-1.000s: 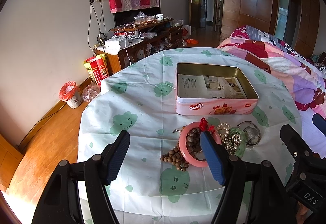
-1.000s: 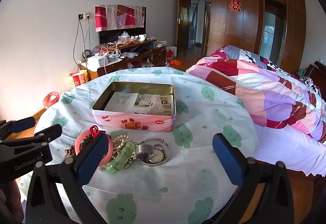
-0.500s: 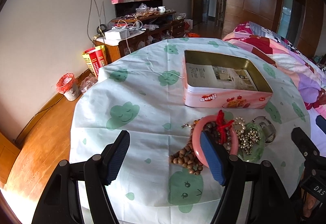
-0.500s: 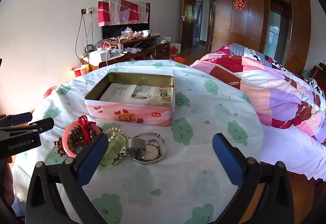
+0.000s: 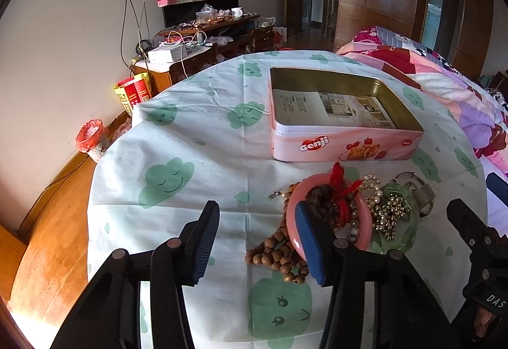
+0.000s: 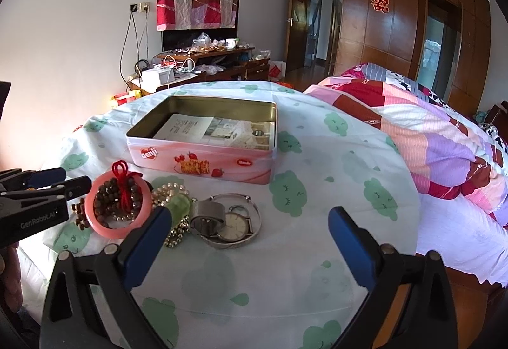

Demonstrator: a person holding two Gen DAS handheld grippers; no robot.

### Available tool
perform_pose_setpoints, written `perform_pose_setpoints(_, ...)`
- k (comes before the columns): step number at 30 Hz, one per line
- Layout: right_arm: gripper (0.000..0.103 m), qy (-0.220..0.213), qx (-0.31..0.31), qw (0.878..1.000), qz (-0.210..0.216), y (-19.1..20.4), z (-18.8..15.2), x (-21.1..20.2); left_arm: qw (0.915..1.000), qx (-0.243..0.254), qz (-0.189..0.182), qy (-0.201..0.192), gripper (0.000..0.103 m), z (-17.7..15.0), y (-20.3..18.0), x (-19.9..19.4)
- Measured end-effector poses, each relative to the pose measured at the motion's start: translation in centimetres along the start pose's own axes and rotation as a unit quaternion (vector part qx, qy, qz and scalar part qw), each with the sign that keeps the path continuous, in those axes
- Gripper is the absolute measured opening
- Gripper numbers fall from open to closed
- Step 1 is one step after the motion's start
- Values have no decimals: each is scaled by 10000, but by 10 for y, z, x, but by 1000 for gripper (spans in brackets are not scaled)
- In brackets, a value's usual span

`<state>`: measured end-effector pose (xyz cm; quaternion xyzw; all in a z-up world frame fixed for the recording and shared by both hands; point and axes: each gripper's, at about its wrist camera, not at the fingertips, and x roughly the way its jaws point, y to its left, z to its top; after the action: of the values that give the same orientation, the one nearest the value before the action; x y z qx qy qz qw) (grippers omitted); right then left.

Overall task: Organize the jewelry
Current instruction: 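Close the left tool on the pink bangle and lift it, then grasp the silver watch with the right tool while the left tool holds the pink bangle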

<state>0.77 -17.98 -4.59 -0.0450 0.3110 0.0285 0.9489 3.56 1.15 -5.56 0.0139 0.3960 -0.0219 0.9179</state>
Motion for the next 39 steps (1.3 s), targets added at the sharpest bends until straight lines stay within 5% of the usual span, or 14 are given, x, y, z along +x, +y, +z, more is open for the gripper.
perform_pose_setpoints(5, 101, 77, 6, 10000, 4, -1, -1, 6, 9998, 80, -104, 146, 49, -3, -8, 9)
perform_pose_setpoints(12, 101, 114, -9, 9999, 17, -1, -3, 8, 9985, 104, -515, 138, 11, -4, -11, 11)
perform_pose_setpoints(19, 101, 122, 21, 9999, 3, -1, -4, 11, 9967, 28, -801, -110, 10, -1, -7, -9)
perform_pose_setpoints(24, 101, 151, 34, 9999, -21, -3, -5, 13, 9958, 42, -760, -509, 10, 8, -4, -34)
perform_pose_setpoints(33, 101, 137, -9, 9999, 35, -5, -4, 13, 9963, -23, -544, -666, 10, 15, 5, -40)
perform_pose_setpoints(39, 83, 243, -31, 9995, 204, -7, -2, 19, 9972, -97, -537, -515, 10, 13, 9, -30)
